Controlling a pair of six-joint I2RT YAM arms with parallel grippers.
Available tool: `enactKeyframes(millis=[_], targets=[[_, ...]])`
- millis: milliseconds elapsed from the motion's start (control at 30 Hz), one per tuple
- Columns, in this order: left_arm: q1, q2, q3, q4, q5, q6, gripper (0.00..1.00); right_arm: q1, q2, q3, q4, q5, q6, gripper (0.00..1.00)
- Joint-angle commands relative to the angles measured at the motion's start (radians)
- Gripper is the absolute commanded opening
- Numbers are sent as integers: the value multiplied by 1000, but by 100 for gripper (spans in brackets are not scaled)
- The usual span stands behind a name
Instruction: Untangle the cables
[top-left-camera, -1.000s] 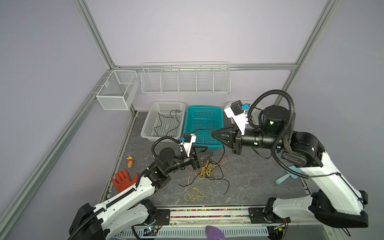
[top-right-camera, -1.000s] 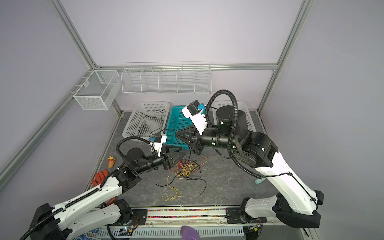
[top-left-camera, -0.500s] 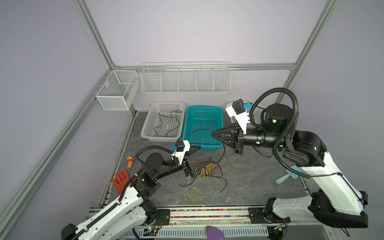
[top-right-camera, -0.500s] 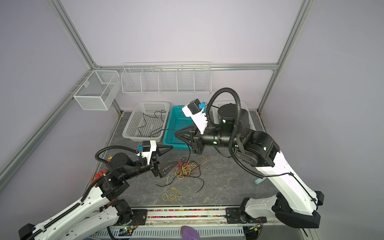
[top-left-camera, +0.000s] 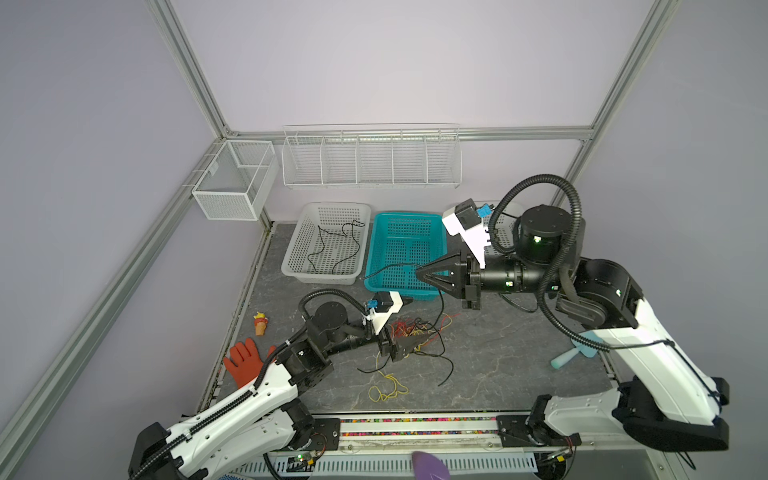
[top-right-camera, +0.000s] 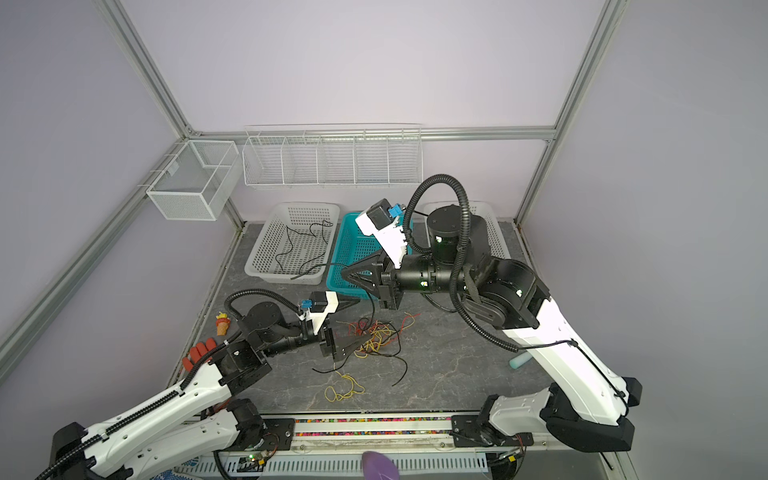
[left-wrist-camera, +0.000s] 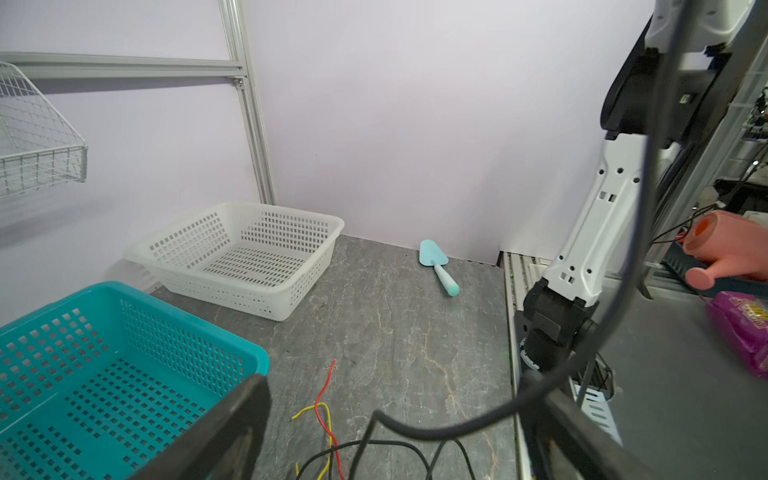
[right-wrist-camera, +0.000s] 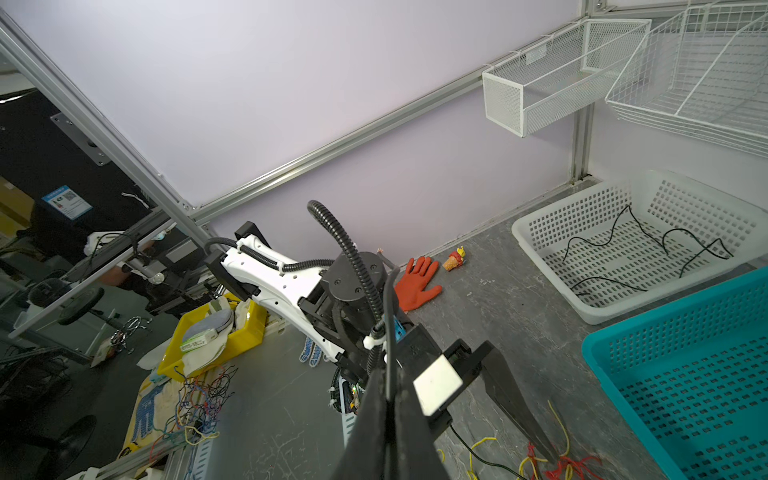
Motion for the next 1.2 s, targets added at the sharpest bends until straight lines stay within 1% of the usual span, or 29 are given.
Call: enactKeyframes(millis=[0, 67, 133, 233, 267, 367, 467, 533, 667, 733, 767, 833, 900, 967, 1033, 1100, 1167], targets=[[-6, 11, 4, 91, -40, 26, 86, -3, -1, -18, 56, -42, 31, 7], [-6, 11, -4, 115, -46, 13, 74, -5, -3, -29, 65, -43, 36, 7], [-7, 6, -16, 137, -50, 0, 60, -5, -8, -45, 81, -48, 44, 7], [-7, -4, -21, 138, -46, -14, 42, -5, -15, -67, 94, -42, 48, 7], [-6, -7, -19, 129, -41, -14, 37, -5, -21, -75, 99, -34, 48, 7], [-7, -25, -18, 91, -23, -17, 25, -7, -46, -97, 112, 15, 47, 7], [-7, -49, -14, 45, -5, -23, 12, -13, -80, -125, 112, 96, 40, 7], [-7, -65, -3, 0, 8, -30, 0, -22, -104, -154, 116, 146, 48, 7], [-7, -89, 22, -78, 5, -69, 0, -43, -148, -248, 127, 247, 71, 10], [-7, -107, 31, -91, -27, -121, 0, -55, -180, -320, 135, 302, 79, 13], [-7, -114, 38, -99, -50, -149, 0, -62, -192, -348, 139, 319, 86, 16], [-6, -118, 77, -143, -145, -225, 0, -77, -219, -414, 151, 340, 98, 26], [-6, -118, 125, -192, -210, -273, 0, -85, -242, -468, 158, 365, 103, 34], [-5, -109, 200, -268, -287, -322, 0, -90, -266, -518, 160, 394, 102, 42], [-5, -75, 314, -397, -363, -351, 0, -93, -299, -574, 165, 432, 96, 50], [-5, -24, 440, -530, -423, -375, 0, -92, -327, -627, 175, 467, 93, 54], [-4, 28, 557, -635, -441, -393, 0, -93, -354, -684, 194, 476, 85, 58]])
